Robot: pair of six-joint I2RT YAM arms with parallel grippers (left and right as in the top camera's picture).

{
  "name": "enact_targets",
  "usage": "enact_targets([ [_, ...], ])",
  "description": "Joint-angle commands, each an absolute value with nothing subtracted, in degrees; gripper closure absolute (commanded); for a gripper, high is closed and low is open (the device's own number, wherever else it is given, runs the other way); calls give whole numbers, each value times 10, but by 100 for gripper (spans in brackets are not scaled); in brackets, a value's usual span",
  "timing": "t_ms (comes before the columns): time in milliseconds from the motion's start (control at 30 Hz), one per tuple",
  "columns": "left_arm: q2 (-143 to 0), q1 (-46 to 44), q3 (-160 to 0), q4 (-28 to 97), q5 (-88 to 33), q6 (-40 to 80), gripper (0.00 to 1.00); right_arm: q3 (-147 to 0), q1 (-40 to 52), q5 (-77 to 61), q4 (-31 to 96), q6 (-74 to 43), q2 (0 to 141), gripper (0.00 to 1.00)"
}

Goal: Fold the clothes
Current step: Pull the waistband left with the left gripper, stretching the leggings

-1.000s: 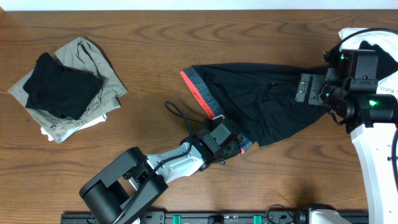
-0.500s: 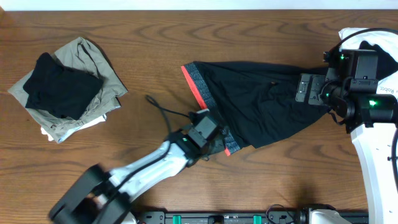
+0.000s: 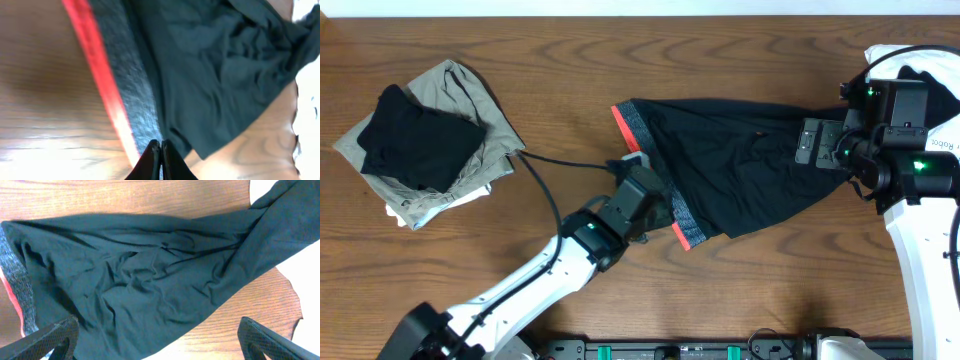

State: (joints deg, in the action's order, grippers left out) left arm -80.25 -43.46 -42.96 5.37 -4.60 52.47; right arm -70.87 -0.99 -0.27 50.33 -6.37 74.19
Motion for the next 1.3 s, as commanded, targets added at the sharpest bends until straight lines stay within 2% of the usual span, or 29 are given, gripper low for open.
enact_targets([
  [0, -845, -457, -426, 33, -80, 523, 94, -716, -15, -5, 506, -68, 741, 1],
  [300, -972, -489, -426, -68, -170, 541, 94, -716, -15, -5, 506, -68, 741, 1],
  [600, -998, -467, -426, 74, -177, 541, 94, -716, -15, -5, 506, -68, 741, 1],
  [733, -990, -403, -426, 173, -209, 530, 94, -716, -15, -5, 506, -68, 741, 1],
  [900, -978, -296, -426, 228, -277, 462, 94, -716, -15, -5, 506, -68, 741, 1],
  [1267, -970, -72, -426, 338, -258, 300, 94, -715, -15, -4, 522, -66, 742, 1],
])
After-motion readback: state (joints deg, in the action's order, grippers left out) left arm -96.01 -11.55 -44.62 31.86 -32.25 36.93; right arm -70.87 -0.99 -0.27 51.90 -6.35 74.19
